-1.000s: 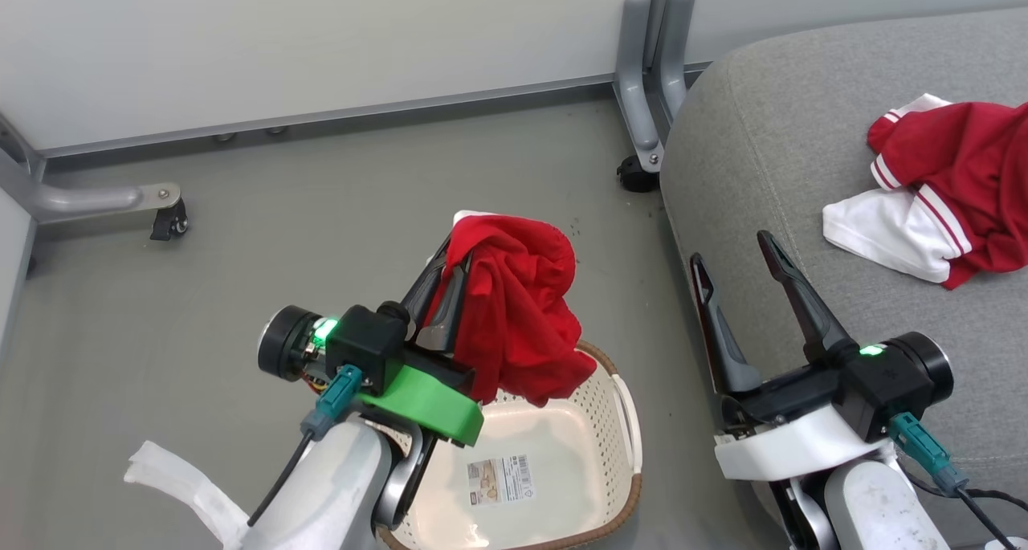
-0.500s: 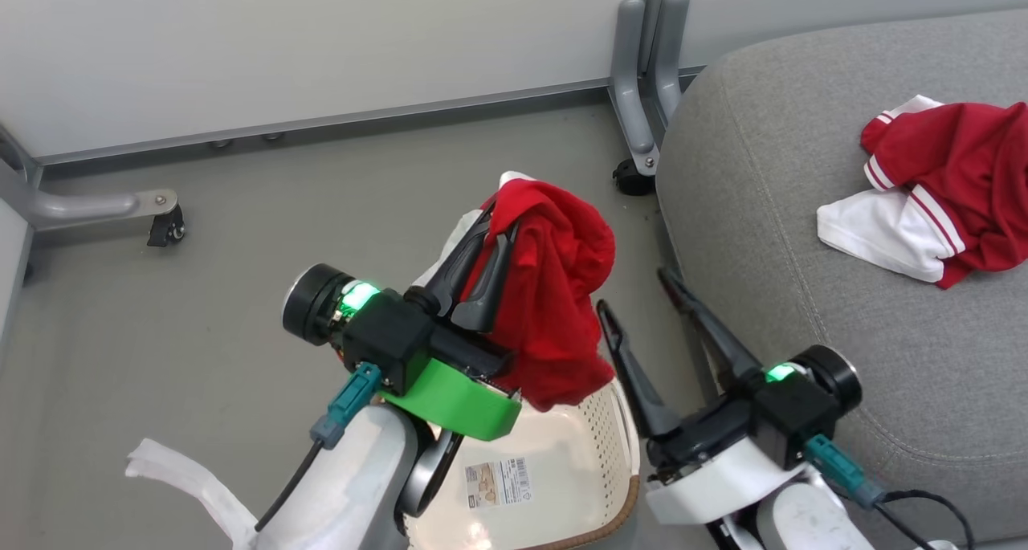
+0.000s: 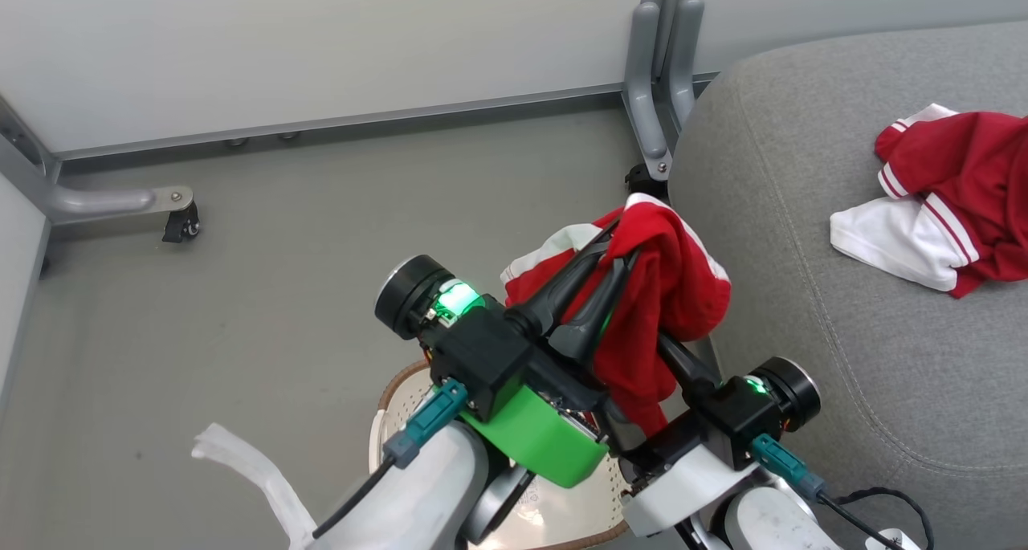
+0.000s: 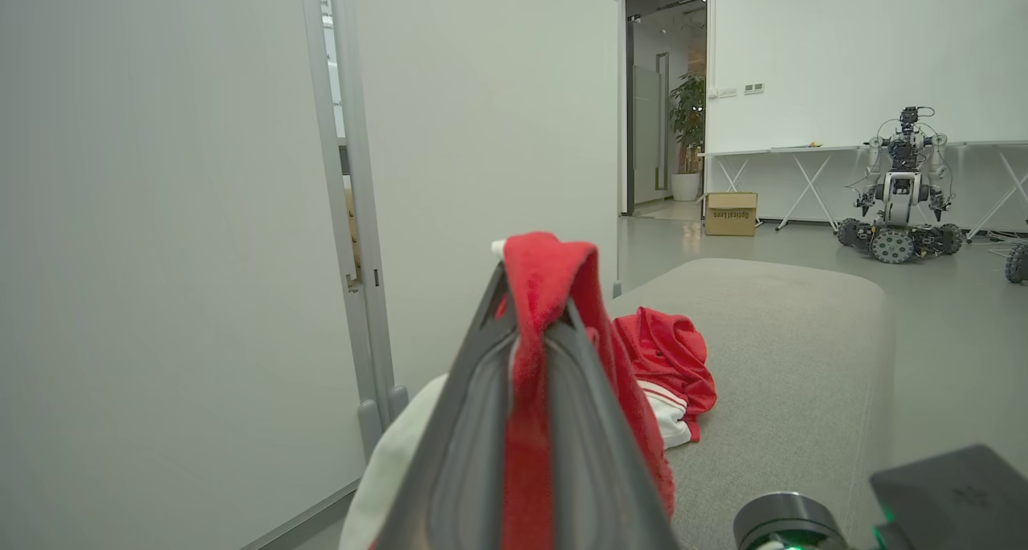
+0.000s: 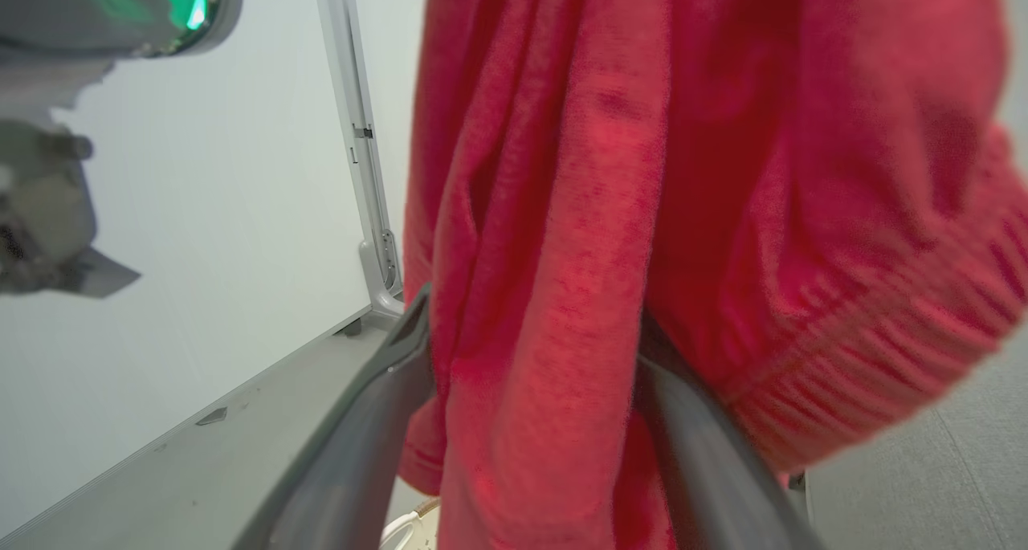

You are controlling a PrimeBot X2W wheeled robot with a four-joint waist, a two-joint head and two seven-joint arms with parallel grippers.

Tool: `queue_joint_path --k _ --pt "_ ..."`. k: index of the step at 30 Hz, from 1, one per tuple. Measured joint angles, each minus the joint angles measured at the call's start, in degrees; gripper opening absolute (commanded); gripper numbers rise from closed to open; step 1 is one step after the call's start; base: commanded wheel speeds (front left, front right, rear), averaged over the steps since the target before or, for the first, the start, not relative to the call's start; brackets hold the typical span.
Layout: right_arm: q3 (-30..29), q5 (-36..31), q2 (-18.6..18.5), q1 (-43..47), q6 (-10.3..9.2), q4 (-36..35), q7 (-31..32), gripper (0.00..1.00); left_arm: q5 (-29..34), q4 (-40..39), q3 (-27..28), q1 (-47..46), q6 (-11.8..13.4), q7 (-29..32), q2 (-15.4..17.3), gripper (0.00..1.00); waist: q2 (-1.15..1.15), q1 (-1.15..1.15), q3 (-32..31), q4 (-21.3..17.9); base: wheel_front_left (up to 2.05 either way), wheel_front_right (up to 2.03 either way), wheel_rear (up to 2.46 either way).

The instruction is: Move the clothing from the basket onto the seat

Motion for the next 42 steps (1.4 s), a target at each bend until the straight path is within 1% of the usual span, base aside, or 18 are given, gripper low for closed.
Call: queue_joint_path --k 1,2,6,9,12,17,18,19,20,22,27,42 --pt "-0.2 0.0 0.1 0.0 0.00 0.1 0.0 0.43 0.0 -0.4 -0.3 0.0 0.0 0.4 -0.1 0.00 0.00 0.00 0.1 0.1 0.00 0.00 0.00" --pt "-0.2 0.0 0.2 -0.1 0.00 0.0 0.0 0.00 -0.1 -0.4 -0.6 0.0 0.0 0.4 -0.1 0.00 0.00 0.00 0.2 0.2 0.00 0.00 0.00" --pt "0.5 0.5 0.4 -0.4 0.00 0.4 0.0 0.00 -0.2 1.3 -0.2 -0.4 0.6 1.0 -0.1 0.00 0.00 0.00 0.8 0.5 0.00 0.00 0.00" --pt "0.6 0.6 0.4 -0.4 0.00 0.5 0.0 0.00 -0.2 4.6 1.0 -0.8 1.1 -0.1 0.5 0.00 0.00 0.00 1.3 0.5 0.00 0.00 0.00" --pt "0.5 1.0 0.4 -0.4 0.00 0.6 0.0 0.00 -0.5 8.4 1.8 -1.2 1.1 -1.1 0.8 0.00 0.00 0.00 1.7 0.4 0.00 0.00 0.00" --pt "-0.1 1.1 0.3 -0.4 0.00 0.6 0.0 0.00 -1.3 12.4 2.4 -1.7 1.0 -2.6 0.8 0.00 0.00 0.00 2.2 -0.1 0.00 0.00 0.00" --pt "-0.2 1.2 0.3 -0.4 0.00 0.6 0.0 0.00 -1.3 12.9 2.5 -2.0 1.0 -2.8 0.7 0.09 0.00 0.00 2.3 -0.2 0.00 0.00 0.00" --pt "-0.3 1.3 0.3 -0.4 0.00 0.6 0.0 0.00 -1.3 13.4 2.5 -2.3 1.1 -3.0 0.7 0.44 0.00 0.00 2.3 -0.3 0.00 0.00 0.00" --pt "-0.4 1.3 0.3 -0.4 0.00 0.6 0.0 0.00 -1.1 13.9 2.5 -2.5 1.2 -3.1 0.6 1.00 0.00 0.00 2.4 -0.3 0.00 0.00 0.00" --pt "-0.6 1.3 0.3 -0.4 -0.01 0.6 0.0 0.00 -1.0 14.8 2.7 -2.6 1.6 -3.3 0.6 1.00 0.00 0.01 2.5 -0.5 0.00 0.00 0.00" --pt "-1.1 1.4 0.3 -0.4 0.00 0.6 0.0 0.00 -0.9 16.6 2.8 -3.6 1.6 -3.5 0.6 1.00 0.00 0.00 2.6 -0.5 0.00 0.00 0.00" --pt "-1.7 1.4 0.4 -0.8 0.00 0.5 0.0 0.00 -1.0 18.2 2.8 -3.9 2.0 -3.8 0.9 1.00 0.00 0.01 3.3 -0.3 0.00 0.00 0.00"
